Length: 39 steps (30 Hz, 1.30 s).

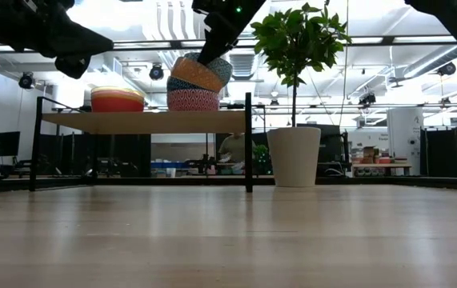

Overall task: Place and stack bowls onto a shelf
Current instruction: Stack the blue bowl on the orange bowl on the shelf

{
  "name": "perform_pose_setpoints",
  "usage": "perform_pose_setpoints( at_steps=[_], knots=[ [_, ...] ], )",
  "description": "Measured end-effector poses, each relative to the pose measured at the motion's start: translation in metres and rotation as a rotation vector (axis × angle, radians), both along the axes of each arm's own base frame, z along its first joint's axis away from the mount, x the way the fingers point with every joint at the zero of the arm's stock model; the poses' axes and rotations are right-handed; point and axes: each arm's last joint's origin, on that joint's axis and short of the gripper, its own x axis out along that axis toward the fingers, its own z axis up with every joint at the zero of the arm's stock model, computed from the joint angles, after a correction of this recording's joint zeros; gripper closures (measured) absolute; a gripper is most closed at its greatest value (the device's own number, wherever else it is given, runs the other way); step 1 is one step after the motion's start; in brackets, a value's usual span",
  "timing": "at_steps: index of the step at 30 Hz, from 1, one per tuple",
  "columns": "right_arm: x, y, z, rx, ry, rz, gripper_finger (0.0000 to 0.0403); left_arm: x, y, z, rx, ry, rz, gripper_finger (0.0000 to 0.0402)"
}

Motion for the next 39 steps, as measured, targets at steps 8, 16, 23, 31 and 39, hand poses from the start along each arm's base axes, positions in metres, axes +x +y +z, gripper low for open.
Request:
perform_pose_setpoints(
  at_steps=[8, 16, 23, 31, 39],
  knots=[
    [0.0002, -0.0002, 0.0003, 0.009, -0.008, -0.011, 0.0325, 0.0, 0.0, 0.0, 0.0, 0.0, 0.0, 0.0402],
    [0.0021, -0.0006, 0.0024, 0.003, -0.037, -0.009, 0.0323, 0.0, 0.0, 0.0, 0.0, 0.0, 0.0, 0.0402],
    [0.0035, -0.001, 0.0042, -0.003, -0.06, -0.009, 0.0346, 0.0, 0.0, 0.0, 0.002, 0.0, -0.001, 0.0402],
    [0.007, -0.0019, 0.008, -0.012, -0.117, -0.013, 0.0383, 0.0, 0.0, 0.0, 0.005, 0.0, -0.001, 0.0402],
    [0.0061, -0.0009, 0.0063, 0.034, -0.111, -0.017, 0.0369, 0.0, 0.0, 0.0, 0.005, 0.0, -0.001, 0.0402]
  ],
)
